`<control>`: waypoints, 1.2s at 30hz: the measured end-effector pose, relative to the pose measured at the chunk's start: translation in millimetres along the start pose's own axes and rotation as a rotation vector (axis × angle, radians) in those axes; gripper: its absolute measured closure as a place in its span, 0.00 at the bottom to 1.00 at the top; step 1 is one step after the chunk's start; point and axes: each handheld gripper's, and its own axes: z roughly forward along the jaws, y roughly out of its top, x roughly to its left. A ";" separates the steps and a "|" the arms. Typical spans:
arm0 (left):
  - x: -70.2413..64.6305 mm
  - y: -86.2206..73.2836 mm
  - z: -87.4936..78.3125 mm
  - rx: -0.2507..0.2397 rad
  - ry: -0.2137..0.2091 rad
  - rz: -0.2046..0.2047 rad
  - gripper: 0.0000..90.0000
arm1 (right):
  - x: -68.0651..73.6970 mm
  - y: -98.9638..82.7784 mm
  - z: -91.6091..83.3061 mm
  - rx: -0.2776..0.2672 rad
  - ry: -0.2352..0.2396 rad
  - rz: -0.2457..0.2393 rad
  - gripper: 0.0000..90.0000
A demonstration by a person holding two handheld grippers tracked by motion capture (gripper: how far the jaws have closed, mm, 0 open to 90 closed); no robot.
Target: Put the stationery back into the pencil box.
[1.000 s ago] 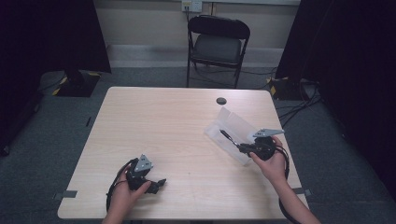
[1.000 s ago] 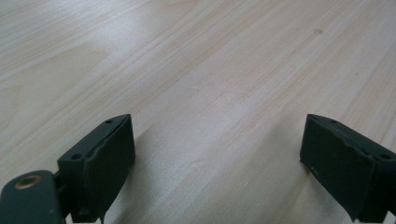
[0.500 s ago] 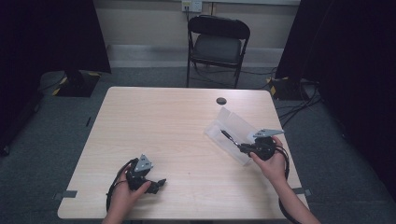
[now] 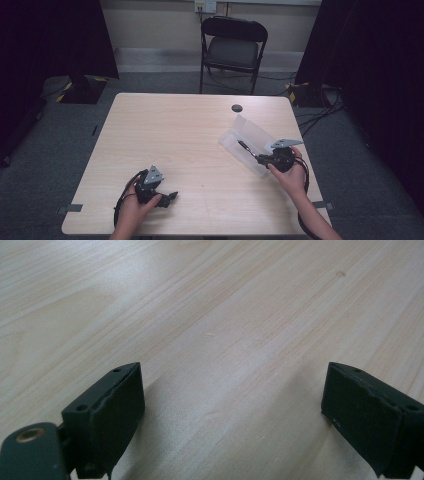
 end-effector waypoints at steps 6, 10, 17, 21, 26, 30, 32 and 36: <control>0.1 0.0 0.0 0.001 0.000 0.000 0.11 | -0.7 -1.6 8.3 0.023 -0.006 -0.004 0.90; 0.0 0.0 0.0 0.000 0.000 0.000 0.11 | 0.0 -3.6 11.5 0.037 -0.016 -0.014 0.90; 0.0 0.0 0.1 -0.001 0.000 0.000 0.11 | -3.9 -7.5 14.0 0.042 -0.025 -0.005 0.90; 0.0 0.0 0.0 0.001 0.000 0.000 0.11 | -4.8 -7.8 14.1 0.043 -0.028 -0.004 0.90; 0.0 0.0 0.0 0.000 0.000 0.000 0.11 | -5.7 -8.8 16.2 0.042 -0.026 -0.003 0.90; 0.0 0.0 0.0 0.000 0.000 -0.001 0.11 | -6.8 -9.7 17.3 0.042 -0.019 0.004 0.90; 0.0 0.0 0.0 0.000 0.000 0.000 0.11 | -7.1 -9.9 17.5 0.041 -0.020 0.003 0.90; 0.1 0.0 0.1 0.000 0.000 0.000 0.11 | -7.2 -10.0 17.0 0.044 -0.023 0.007 0.90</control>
